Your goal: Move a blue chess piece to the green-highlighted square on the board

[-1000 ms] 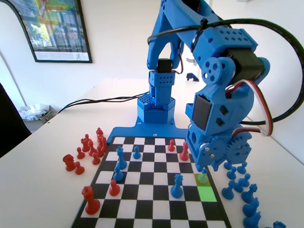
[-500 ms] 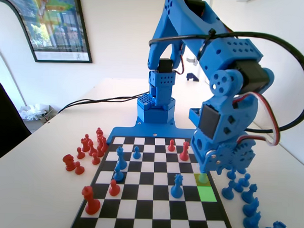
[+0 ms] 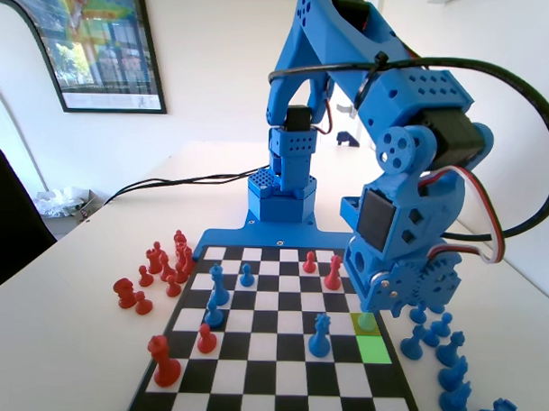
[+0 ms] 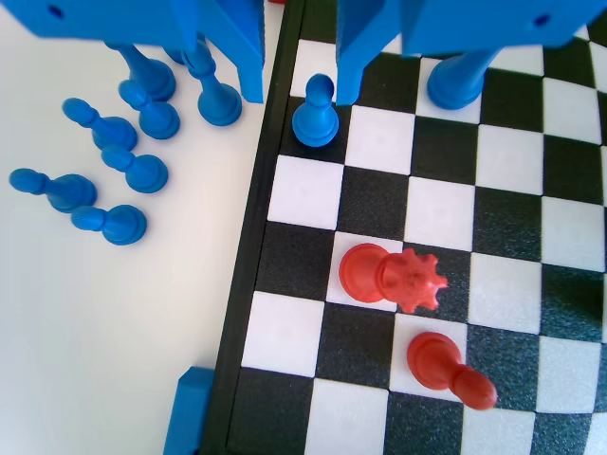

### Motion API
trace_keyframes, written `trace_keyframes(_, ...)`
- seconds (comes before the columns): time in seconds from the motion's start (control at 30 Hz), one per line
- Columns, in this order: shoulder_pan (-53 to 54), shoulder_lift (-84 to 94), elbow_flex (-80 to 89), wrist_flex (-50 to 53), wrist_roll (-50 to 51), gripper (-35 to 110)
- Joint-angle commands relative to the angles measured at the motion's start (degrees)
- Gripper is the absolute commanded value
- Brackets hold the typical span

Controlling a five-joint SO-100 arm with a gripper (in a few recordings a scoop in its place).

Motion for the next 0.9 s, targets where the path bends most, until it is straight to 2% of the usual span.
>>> trace_keyframes(0.0, -0.8, 1.9, 0.2, 0.1, -0.8, 10)
trace_keyframes(0.87, -0.3, 2.7, 2.1, -1.6, -2.5, 4)
